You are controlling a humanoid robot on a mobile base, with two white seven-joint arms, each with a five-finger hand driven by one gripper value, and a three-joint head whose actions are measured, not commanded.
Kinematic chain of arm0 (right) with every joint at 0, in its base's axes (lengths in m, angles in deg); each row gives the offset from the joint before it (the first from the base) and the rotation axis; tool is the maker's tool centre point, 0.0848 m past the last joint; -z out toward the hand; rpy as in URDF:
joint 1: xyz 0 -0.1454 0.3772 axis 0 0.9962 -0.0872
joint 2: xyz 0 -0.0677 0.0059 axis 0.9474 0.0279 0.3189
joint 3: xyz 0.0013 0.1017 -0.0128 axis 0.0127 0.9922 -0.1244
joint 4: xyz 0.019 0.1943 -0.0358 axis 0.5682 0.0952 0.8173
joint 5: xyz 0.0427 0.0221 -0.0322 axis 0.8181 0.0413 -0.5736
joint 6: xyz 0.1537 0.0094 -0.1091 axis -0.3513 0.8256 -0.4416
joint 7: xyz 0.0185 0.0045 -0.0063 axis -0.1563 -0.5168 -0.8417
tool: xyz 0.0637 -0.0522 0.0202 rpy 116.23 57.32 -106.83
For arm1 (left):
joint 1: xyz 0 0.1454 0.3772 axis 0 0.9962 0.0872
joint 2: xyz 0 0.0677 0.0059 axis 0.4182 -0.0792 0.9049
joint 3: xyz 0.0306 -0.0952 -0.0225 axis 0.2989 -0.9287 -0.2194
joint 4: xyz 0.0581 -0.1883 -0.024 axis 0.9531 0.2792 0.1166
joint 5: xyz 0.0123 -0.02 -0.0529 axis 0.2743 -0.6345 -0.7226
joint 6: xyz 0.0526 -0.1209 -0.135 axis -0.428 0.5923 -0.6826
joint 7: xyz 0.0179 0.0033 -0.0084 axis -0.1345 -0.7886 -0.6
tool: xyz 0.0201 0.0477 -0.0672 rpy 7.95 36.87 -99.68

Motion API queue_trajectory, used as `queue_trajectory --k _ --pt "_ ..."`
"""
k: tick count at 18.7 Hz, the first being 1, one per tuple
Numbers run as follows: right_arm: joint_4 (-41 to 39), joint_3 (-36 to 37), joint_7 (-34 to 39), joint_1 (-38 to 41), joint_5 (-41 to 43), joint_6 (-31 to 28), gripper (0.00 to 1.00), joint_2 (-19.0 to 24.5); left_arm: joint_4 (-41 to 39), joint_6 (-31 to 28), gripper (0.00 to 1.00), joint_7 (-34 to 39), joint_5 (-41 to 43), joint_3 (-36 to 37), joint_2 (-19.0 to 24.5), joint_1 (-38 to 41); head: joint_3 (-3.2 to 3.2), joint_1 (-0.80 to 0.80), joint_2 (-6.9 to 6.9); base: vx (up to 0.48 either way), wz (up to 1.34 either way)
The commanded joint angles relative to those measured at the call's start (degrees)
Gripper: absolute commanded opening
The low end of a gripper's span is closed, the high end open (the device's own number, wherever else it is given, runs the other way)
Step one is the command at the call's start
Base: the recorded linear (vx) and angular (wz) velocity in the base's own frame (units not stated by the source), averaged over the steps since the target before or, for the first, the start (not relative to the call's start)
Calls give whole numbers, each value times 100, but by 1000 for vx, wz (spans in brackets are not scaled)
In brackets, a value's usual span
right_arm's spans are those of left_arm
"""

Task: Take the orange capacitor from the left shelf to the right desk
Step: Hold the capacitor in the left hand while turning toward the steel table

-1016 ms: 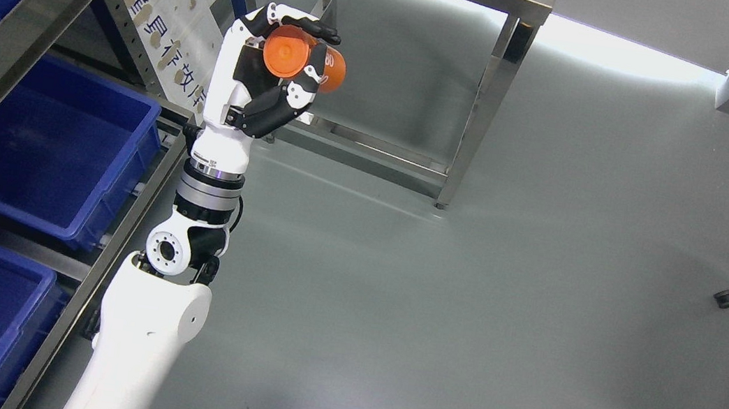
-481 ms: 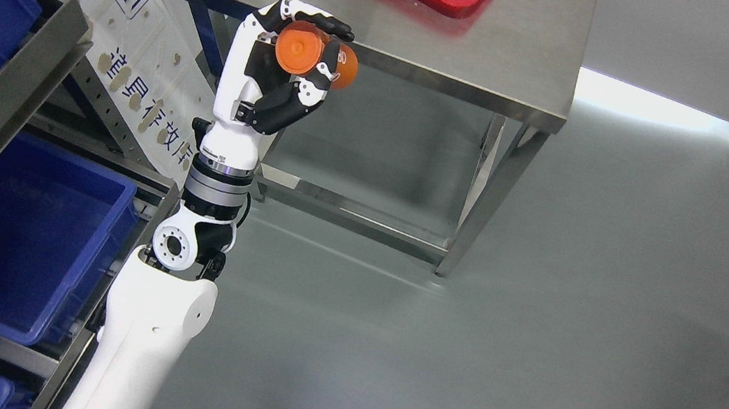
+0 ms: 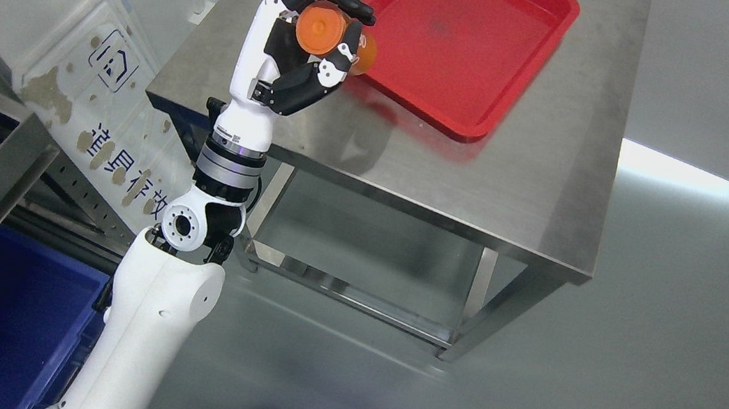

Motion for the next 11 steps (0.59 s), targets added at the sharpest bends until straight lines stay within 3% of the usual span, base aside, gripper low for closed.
queue_trajectory --k 1,6,11 --pt "-193 62 3 -8 -26 0 100 -100 99 -233 3 9 4 327 100 -252 0 0 0 349 -4" --pt "-193 62 3 -8 -26 0 100 -100 396 -1295 3 9 83 994 100 -481 0 0 0 328 -34" --pt "-193 62 3 -8 -26 0 100 -100 995 -1402 3 9 312 1434 100 -481 0 0 0 199 -23"
